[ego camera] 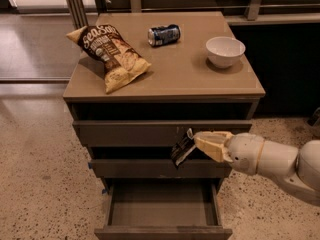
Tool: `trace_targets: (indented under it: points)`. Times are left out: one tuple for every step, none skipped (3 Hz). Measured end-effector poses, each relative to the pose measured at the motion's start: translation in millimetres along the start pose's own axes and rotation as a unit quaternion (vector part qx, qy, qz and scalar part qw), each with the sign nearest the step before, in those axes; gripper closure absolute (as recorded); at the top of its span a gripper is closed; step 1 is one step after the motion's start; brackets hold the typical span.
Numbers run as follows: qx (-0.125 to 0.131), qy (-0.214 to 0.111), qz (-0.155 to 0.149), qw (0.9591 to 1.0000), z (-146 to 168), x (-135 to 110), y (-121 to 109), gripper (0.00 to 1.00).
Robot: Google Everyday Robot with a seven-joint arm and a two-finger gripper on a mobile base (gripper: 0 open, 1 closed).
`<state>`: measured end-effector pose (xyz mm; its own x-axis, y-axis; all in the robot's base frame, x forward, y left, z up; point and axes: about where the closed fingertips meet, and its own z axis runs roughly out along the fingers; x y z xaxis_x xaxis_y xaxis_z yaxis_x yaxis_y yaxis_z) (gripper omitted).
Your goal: Place rxbar chocolate into bottom drawer
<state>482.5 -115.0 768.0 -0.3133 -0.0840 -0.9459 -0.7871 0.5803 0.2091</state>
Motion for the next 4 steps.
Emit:
trace_targets:
  points:
    - [0.066, -0.012, 0.023, 0.9975, -18, 69, -12, 1.00]
    - [0.128, -0.012, 0.057, 0.9900, -36, 126, -26, 1.00]
    - [0.149, -0.008, 0.097, 0.9840, -43, 168, -48, 1.00]
    - [0.132, 0.008, 0.147, 0.9802, -34, 207, -70, 1.00]
